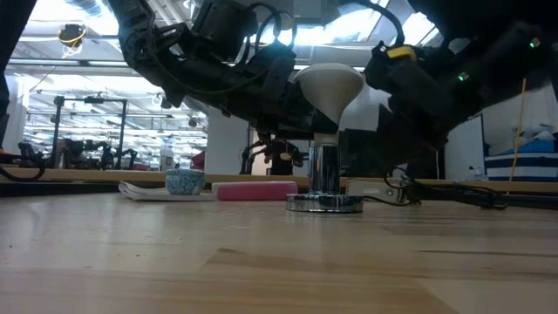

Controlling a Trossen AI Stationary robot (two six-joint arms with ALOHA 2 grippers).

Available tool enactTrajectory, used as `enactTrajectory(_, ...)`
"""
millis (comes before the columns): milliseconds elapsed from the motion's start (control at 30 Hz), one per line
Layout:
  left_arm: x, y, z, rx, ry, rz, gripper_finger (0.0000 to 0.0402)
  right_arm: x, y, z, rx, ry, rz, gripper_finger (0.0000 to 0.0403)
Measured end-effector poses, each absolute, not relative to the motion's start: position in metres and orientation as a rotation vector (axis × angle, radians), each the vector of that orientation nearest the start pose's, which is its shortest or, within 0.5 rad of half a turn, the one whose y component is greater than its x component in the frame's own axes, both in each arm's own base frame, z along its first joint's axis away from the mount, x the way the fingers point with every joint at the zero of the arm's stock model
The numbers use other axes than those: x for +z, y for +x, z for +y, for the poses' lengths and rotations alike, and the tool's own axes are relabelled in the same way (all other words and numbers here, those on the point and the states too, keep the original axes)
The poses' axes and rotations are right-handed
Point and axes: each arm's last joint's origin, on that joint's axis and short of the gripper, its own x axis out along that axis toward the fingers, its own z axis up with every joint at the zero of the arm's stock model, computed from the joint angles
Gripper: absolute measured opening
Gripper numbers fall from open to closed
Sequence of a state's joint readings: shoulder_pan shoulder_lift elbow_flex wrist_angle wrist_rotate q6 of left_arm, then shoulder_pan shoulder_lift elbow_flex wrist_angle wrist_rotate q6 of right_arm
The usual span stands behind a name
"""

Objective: Screw lightbulb
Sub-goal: Insert the white lightbulb into the silver desk lamp

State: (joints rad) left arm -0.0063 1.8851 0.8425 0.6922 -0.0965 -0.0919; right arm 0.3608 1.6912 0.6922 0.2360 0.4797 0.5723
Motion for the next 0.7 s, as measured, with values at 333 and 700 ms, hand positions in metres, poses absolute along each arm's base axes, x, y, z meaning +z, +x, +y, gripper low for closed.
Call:
enactTrajectory(333,0.140,0.368,0.001,0.107,-0.070,0.346,0.0150,0.152,0.282,0.097,-0.097,0.191,0.651,0.0001)
enactTrajectory(700,0.140,0.368,0.001,0.109,-0.070,0.345,0.0150,0.240,0.183,0.060,-0.122,0.020,0.757,0.0001)
